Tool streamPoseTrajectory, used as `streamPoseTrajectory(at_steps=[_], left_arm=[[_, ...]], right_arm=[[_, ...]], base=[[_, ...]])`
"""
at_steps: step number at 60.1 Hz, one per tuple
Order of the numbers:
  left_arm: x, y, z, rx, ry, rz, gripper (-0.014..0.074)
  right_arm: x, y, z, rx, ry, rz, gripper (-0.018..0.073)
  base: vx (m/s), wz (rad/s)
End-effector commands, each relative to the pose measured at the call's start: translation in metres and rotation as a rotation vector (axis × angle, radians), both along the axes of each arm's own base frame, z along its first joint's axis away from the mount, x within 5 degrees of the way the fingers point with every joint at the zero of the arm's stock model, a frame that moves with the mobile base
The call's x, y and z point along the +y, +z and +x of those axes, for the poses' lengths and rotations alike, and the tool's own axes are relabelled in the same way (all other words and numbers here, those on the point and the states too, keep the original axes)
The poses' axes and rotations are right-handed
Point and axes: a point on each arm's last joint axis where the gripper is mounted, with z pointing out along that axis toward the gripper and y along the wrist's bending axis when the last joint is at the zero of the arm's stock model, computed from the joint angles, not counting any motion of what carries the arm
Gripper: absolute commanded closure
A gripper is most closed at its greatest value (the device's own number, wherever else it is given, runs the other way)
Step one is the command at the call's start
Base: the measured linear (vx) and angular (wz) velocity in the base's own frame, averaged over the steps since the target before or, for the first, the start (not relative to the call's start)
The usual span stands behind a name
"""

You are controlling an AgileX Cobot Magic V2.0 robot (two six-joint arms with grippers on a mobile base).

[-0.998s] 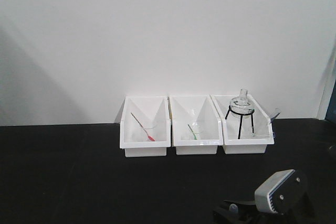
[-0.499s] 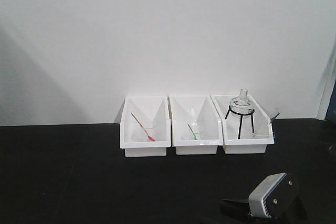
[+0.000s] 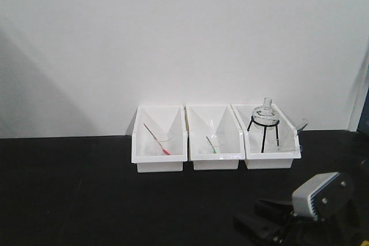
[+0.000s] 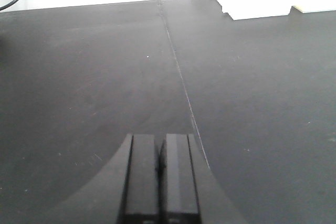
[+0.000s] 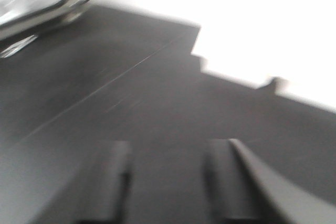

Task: Grab transparent chemical and place on left bench

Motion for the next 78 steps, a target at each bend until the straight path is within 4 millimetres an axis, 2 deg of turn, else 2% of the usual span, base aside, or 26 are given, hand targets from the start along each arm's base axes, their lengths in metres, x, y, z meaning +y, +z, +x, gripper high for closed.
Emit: streamPoseTrajectory(at_steps=[1, 7, 18, 30, 39, 52, 63, 68, 71, 78], left_arm=[[0.000, 0.003, -0.001, -0.081, -0.001, -0.014, 0.0600], [0.000, 0.003, -0.001, -0.081, -0.001, -0.014, 0.0600], [0.000, 0.003, -0.001, -0.081, -0.001, -0.014, 0.0600], [0.000, 0.003, -0.001, -0.081, -0.001, -0.014, 0.0600], [0.000, 0.003, -0.001, -0.081, -0.001, -0.014, 0.0600], [0.000, 0.003, -0.001, -0.081, -0.001, -0.014, 0.0600], [0.000, 0.003, -0.001, -0.081, -0.001, -0.014, 0.0600], [0.000, 0.003, -0.001, -0.081, -0.001, -0.014, 0.0600], [0.000, 0.003, -0.001, -0.081, -0.001, -0.014, 0.0600], [0.000, 0.003, -0.001, -0.081, -0.001, -0.014, 0.0600]], right_arm=[[-0.013, 0.039, -0.009, -0.069, -0.121, 0.078, 0.0411], [-0.031, 0.062, -0.030, -0.126, -0.245, 0.076, 0.0573], [-0.056, 0.085, -0.064, -0.215, -0.382, 0.080, 0.0568], [-0.071, 0.098, -0.091, -0.289, -0.448, 0.112, 0.0566], [-0.074, 0.103, -0.101, -0.325, -0.450, 0.132, 0.0566], [-0.075, 0.104, -0.103, -0.336, -0.449, 0.126, 0.0566], [-0.079, 0.091, -0.102, -0.238, -0.492, 0.047, 0.0566], [-0.076, 0.080, -0.105, -0.206, -0.443, -0.013, 0.0566], [-0.073, 0.068, -0.107, -0.231, -0.393, -0.067, 0.0566], [-0.072, 0.038, -0.116, -0.302, -0.351, -0.066, 0.0566]], base=[[0.00, 0.00], [0.00, 0.00], [0.00, 0.00], [0.00, 0.00], [0.00, 0.00], [0.00, 0.00], [0.00, 0.00], [0.00, 0.00], [0.00, 0.00], [0.00, 0.00]])
